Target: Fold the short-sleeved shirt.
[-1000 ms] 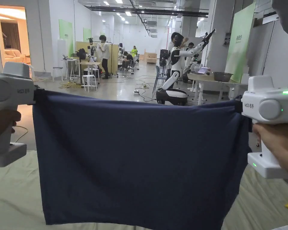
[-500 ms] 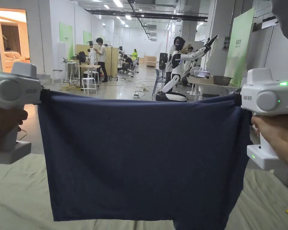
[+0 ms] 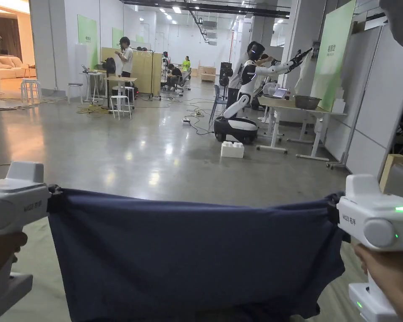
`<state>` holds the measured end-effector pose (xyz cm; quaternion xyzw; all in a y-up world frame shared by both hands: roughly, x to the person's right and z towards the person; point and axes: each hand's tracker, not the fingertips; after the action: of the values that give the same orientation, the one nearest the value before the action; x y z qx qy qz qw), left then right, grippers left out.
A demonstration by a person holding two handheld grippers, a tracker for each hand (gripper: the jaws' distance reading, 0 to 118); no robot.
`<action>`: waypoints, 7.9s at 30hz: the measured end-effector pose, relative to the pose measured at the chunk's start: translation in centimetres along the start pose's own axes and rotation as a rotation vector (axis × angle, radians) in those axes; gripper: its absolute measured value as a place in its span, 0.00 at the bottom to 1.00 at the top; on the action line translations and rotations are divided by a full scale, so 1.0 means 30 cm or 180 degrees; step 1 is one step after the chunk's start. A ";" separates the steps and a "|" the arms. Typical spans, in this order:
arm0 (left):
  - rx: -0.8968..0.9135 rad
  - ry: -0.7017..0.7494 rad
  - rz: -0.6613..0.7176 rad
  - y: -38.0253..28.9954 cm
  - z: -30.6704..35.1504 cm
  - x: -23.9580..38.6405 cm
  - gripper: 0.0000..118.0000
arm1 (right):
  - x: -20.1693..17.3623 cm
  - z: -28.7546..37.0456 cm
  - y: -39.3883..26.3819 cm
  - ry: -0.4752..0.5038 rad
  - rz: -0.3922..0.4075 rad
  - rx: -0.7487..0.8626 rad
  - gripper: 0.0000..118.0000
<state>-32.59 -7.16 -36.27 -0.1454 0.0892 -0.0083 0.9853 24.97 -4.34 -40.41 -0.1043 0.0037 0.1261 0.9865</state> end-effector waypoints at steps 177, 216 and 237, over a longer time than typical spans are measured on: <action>-0.2102 0.0000 0.0367 -1.216 0.584 0.019 0.06 | -0.210 0.675 -1.146 0.0463 0.0151 -0.2725 0.05; -0.1943 0.0140 0.0200 -0.954 -0.137 0.082 0.15 | -0.263 -0.084 -1.006 0.0431 -0.0214 -0.2260 0.43; 0.0238 -0.0023 -0.0095 -0.695 0.452 0.367 0.36 | -0.433 0.497 -0.606 0.0023 -0.0589 0.0567 0.58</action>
<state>-19.14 -23.73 -19.39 -0.1099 0.0831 -0.0258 0.9901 16.65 -21.68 -21.67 -0.0165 0.0088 0.0333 0.9993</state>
